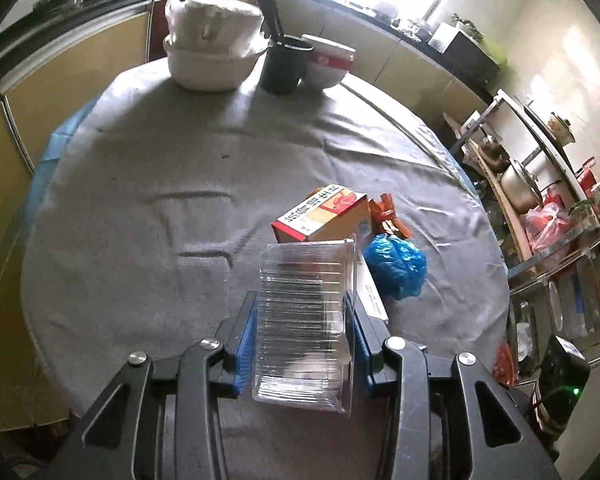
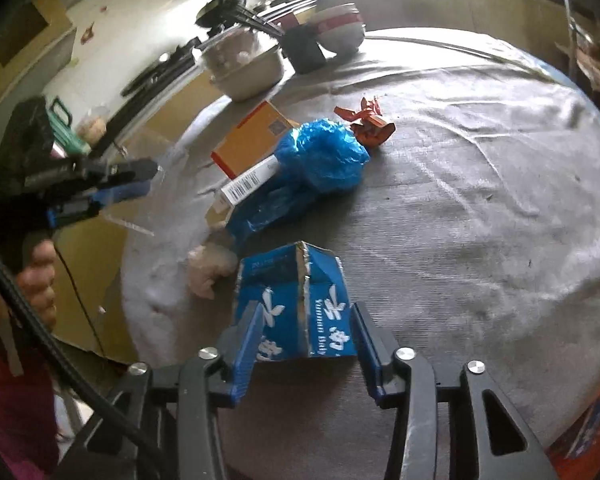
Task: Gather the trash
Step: 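Carry the clear tray with left tool while right tool carries the blue box to the basket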
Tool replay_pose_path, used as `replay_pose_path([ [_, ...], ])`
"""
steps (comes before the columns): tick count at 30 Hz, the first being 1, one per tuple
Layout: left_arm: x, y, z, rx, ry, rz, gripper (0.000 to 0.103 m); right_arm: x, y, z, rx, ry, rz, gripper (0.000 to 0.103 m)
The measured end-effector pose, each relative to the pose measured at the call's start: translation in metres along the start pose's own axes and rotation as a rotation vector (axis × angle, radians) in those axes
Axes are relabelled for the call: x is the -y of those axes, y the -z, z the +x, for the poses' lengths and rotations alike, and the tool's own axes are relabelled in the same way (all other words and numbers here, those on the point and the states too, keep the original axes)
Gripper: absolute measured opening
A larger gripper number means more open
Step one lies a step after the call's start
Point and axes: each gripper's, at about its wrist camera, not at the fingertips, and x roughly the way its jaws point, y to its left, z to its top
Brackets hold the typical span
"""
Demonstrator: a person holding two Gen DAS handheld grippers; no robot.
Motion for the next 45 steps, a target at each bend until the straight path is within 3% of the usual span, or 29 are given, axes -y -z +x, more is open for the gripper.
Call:
replay_pose_path([
  [4, 0.005, 0.008, -0.007, 0.023, -0.016, 0.014, 0.043, -0.011, -0.001, 0.004, -0.008, -0.010, -0.014, 0.075],
  [10, 0.012, 0.022, -0.014, 0.022, -0.036, 0.037, 0.043, -0.026, -0.002, 0.033, -0.059, 0.105, -0.066, 0.077],
  [13, 0.015, 0.026, -0.016, 0.028, -0.039, 0.051, 0.043, -0.030, -0.001, 0.035, -0.024, 0.128, -0.097, 0.077],
  [17, 0.019, 0.029, -0.018, 0.031, -0.029, 0.062, 0.043, -0.024, -0.002, 0.030, -0.006, 0.100, -0.089, 0.069],
  [26, 0.027, 0.033, -0.015, 0.025, -0.011, 0.066, 0.043, -0.008, 0.001, 0.016, 0.023, 0.047, -0.032, 0.067],
  [27, 0.028, 0.032, -0.015, 0.025, -0.010, 0.066, 0.043, -0.006, 0.000, 0.014, 0.026, 0.042, -0.028, 0.065],
  [28, 0.029, 0.032, -0.016, 0.026, -0.008, 0.069, 0.043, -0.003, 0.000, 0.011, 0.026, 0.031, -0.020, 0.042],
  [29, 0.030, 0.032, -0.017, 0.027, -0.003, 0.073, 0.043, 0.001, 0.000, 0.009, 0.024, 0.013, -0.004, 0.037],
  [32, 0.036, 0.033, -0.020, 0.038, 0.000, 0.091, 0.043, 0.014, -0.001, 0.003, 0.034, 0.030, 0.031, 0.037],
  [34, 0.037, 0.032, -0.020, 0.037, 0.001, 0.089, 0.043, 0.019, -0.001, 0.002, 0.028, 0.016, 0.066, 0.040],
  [36, 0.036, 0.032, -0.019, 0.037, 0.001, 0.086, 0.043, 0.023, -0.001, 0.002, 0.013, -0.010, 0.114, 0.059],
  [37, 0.035, 0.032, -0.019, 0.037, -0.004, 0.084, 0.043, 0.024, -0.001, 0.001, 0.015, -0.018, 0.140, 0.074],
  [40, 0.031, 0.032, -0.020, 0.041, -0.002, 0.073, 0.043, 0.020, -0.001, -0.004, 0.040, -0.043, 0.149, 0.076],
  [45, 0.027, 0.032, -0.019, 0.039, -0.004, 0.062, 0.043, -0.009, 0.000, 0.010, 0.016, 0.021, 0.047, 0.076],
])
